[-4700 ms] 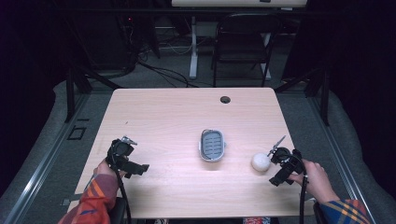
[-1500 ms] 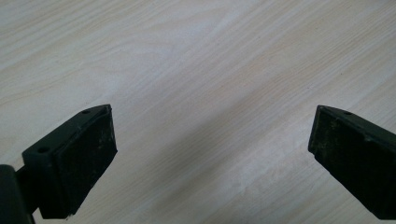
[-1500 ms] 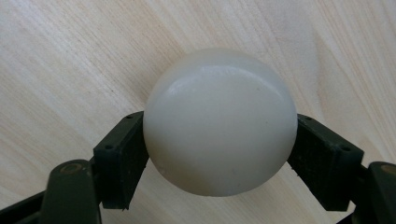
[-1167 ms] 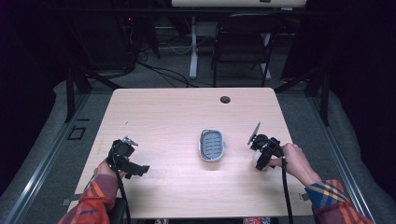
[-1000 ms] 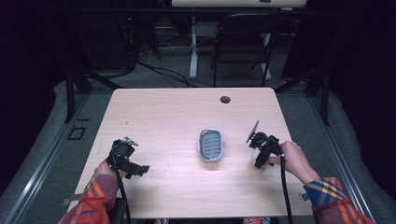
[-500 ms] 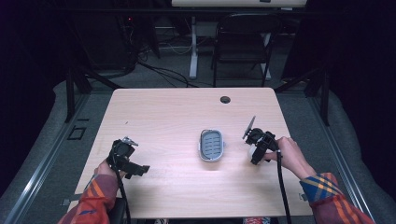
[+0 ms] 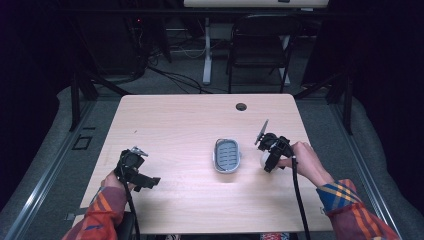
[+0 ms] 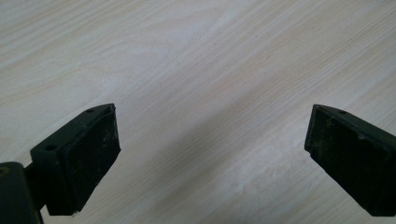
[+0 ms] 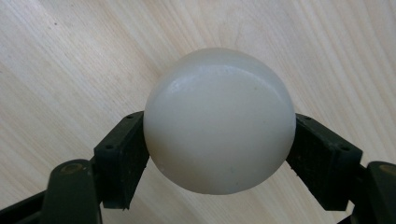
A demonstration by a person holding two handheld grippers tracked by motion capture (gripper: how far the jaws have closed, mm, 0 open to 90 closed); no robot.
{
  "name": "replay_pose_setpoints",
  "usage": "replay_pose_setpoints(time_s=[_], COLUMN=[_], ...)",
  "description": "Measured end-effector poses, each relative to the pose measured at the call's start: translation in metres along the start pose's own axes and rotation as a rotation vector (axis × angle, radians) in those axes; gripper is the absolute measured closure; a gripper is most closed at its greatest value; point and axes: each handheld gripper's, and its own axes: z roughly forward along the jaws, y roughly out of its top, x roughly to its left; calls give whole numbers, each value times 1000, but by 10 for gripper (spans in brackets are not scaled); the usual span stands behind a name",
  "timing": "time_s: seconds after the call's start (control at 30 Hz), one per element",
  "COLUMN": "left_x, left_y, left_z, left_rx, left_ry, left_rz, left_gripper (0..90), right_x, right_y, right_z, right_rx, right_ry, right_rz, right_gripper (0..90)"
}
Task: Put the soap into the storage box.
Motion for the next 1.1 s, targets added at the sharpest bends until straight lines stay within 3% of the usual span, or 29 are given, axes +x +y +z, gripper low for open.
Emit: replay_pose_setpoints(time_s=[0.67, 1.1], left_x=[1, 0], left_y=[0, 0], left_z=[0, 1], left_rx=[7, 11], left_ry=[-11, -18], left_rz=[7, 6], left_gripper=[15, 13], right_x=[8, 7], right_y=[37, 54], right_z=[-10, -21], right_rx=[0, -10], right_ry=[-2, -7], right_rz=[-68, -85], right_gripper=[243, 243])
